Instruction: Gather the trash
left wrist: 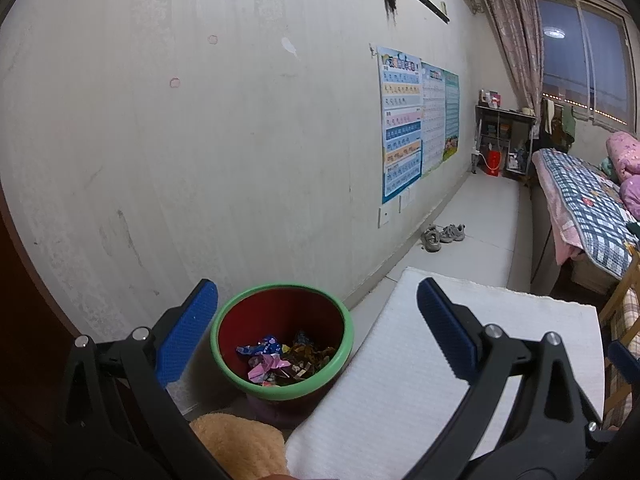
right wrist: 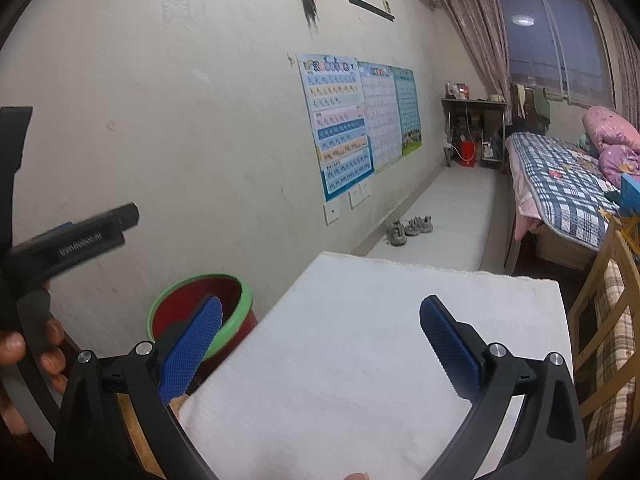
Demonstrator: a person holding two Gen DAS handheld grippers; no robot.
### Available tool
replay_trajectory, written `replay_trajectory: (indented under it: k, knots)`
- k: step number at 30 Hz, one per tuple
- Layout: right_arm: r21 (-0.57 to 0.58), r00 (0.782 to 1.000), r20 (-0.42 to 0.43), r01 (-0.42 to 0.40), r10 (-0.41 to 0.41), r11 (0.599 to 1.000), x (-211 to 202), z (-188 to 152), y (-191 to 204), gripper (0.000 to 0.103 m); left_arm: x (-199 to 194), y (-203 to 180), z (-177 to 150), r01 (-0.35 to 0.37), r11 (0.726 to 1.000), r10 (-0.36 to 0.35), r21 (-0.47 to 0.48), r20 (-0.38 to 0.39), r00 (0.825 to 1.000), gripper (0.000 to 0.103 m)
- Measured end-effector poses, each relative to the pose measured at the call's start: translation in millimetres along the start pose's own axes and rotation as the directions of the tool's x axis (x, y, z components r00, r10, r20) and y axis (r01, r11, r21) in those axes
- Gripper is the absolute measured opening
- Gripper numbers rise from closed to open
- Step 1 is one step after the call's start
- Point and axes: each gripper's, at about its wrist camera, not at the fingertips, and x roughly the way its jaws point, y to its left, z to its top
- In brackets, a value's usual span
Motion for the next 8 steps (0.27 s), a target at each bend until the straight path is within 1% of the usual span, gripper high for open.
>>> replay_trajectory:
  k: [3,5,6,8]
  knots:
    - [0.0,0.998,-0.046,0.035,-0.035,0.999,8,-15,-14,0.096,5,0,-2,0.001,1.0,-0.001,0.004,-0.02,1.0,0.098]
    - [-0.001,0.992,-0.093,0.088,-0.088,0.996,16,-34,-30,0.096,9,2,-5,-0.001,1.0,0.001,0.0,-0.034,0.999,0.098]
    - [-0.005,0.985,-0.115,0.126,-0.126,0.992,20,-46,-41,0.096,11,4,-5,0.003,1.0,-0.003,-0.002,-0.039,0.999,0.098]
    - [-0.009,0.963,-0.157,0.221,-0.22,0.975,30,-67,-62,0.096,17,10,-10,0.014,1.0,-0.015,-0.013,-0.062,0.998,0.098]
